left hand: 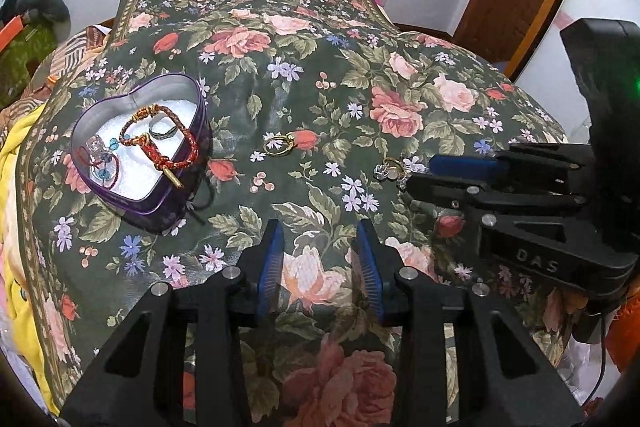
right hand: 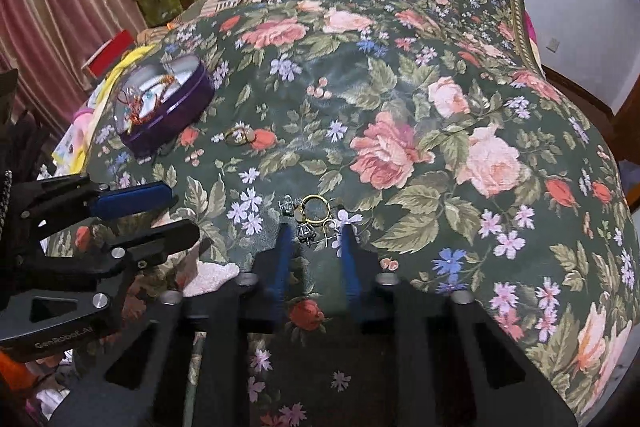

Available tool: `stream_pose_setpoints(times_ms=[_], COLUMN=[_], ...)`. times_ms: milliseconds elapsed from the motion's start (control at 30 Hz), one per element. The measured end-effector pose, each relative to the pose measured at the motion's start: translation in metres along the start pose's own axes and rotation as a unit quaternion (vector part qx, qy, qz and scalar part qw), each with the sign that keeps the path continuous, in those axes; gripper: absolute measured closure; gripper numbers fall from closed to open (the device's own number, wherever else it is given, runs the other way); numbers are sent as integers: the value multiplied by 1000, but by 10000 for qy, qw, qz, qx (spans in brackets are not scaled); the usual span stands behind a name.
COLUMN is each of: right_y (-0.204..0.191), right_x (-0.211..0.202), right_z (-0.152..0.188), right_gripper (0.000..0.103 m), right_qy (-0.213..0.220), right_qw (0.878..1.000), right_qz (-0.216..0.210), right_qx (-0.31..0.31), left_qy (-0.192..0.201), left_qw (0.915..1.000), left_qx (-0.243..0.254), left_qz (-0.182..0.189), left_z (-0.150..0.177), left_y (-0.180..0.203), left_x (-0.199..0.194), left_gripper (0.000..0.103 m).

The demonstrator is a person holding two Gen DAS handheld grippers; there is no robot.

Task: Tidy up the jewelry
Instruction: 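Grasp a gold ring with the right tool while the left tool grasps a charm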

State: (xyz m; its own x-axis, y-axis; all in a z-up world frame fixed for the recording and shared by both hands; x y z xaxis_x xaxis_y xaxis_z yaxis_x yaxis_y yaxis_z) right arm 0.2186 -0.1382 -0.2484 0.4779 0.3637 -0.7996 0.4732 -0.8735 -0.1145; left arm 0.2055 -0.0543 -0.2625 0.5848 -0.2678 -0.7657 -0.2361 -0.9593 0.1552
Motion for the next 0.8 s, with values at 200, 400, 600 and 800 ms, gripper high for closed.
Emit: stream_pose_setpoints(times_ms=[200,400,600,800], right_y=[-6,-14,-9,5], right_x=[-2,15,10,-10], right_z=[-7,-2,-4,-10], right_gripper=[90,90,94,94], right_qy=[115,-134,7,289], right_qw=[9999,9995,9998,9995], right_qz=[-82,-102,-38,-31], right_qx=[-92,-263,-183,109], left_qy=[-9,-5,5,8], left_qw=[10000,10000,10000,9999], left_qx=[32,2,14,140], left_qz=[-14,-33,-46,88], left_z=[2,1,-2,-12], left_y=[0,-2,-2,11], left_x=[2,2,1,3], left_gripper=[69,69,69,69])
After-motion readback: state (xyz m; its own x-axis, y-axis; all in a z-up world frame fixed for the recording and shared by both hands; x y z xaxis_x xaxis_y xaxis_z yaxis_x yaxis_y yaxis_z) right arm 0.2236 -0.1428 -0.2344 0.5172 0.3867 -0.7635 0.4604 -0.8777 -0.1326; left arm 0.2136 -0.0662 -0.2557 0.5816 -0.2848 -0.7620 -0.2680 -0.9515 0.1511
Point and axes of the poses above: each gripper's, at about its wrist camera, not at the fingertips, and x roughly the way its jaws point, y to its right, z to its underside, the point moved 8 cm from there along x, roughly the way its jaws point, and after that the axes turned 5 degrees about y, right-handed, at the moved point
